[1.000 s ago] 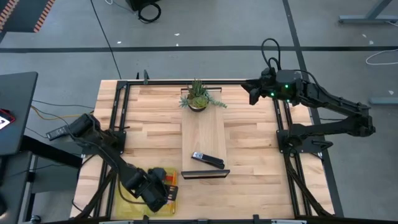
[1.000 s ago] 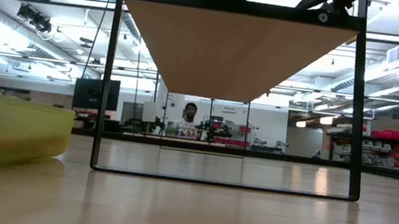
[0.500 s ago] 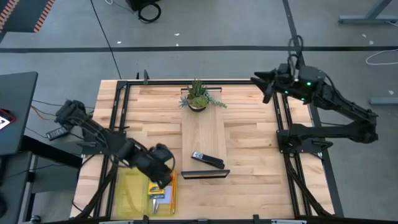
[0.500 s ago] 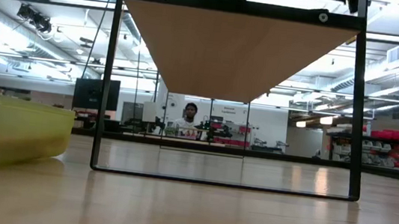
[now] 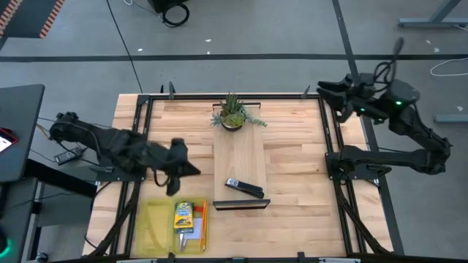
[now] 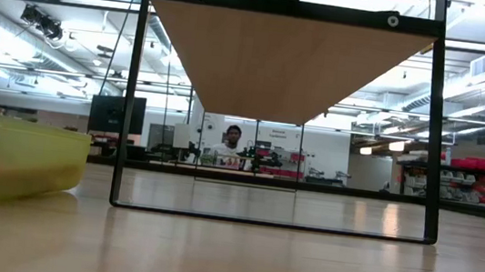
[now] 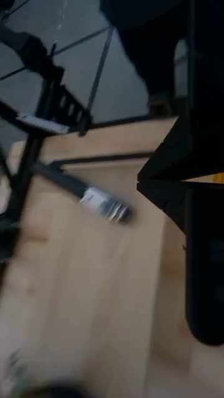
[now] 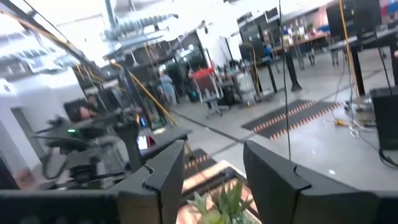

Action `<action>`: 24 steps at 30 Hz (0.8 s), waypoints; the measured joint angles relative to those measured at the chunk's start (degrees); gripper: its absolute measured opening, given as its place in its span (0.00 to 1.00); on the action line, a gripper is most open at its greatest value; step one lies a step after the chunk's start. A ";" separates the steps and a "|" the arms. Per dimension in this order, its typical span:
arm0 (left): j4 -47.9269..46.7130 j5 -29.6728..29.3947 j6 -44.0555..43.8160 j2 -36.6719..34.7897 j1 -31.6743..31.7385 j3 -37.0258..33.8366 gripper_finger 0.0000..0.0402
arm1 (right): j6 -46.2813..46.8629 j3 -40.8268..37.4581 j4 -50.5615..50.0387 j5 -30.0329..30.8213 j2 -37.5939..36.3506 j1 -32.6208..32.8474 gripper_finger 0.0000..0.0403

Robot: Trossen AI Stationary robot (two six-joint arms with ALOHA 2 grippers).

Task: Pack school essentials
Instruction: Return to Home Position

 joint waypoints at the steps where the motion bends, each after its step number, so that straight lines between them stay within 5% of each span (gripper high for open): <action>1: 0.24 -0.05 2.01 -0.73 1.07 0.00 0.03 | 0.08 0.00 0.00 0.00 -0.78 0.00 0.42; 9: 4.05 0.36 22.70 -2.74 13.22 0.04 0.02 | 1.40 0.00 -0.95 0.00 -6.57 0.02 0.42; 13: 5.21 6.78 29.25 -2.73 21.31 -0.92 0.01 | 2.36 0.00 -4.79 0.15 -8.40 0.02 0.39; 19: 12.91 19.79 31.57 -5.94 32.46 -9.97 0.01 | 4.55 -1.19 -9.34 0.61 -8.89 0.02 0.29; 24: 20.90 23.82 28.03 -11.02 37.54 -18.74 0.01 | 7.04 -6.35 -8.26 0.63 -8.91 0.02 0.20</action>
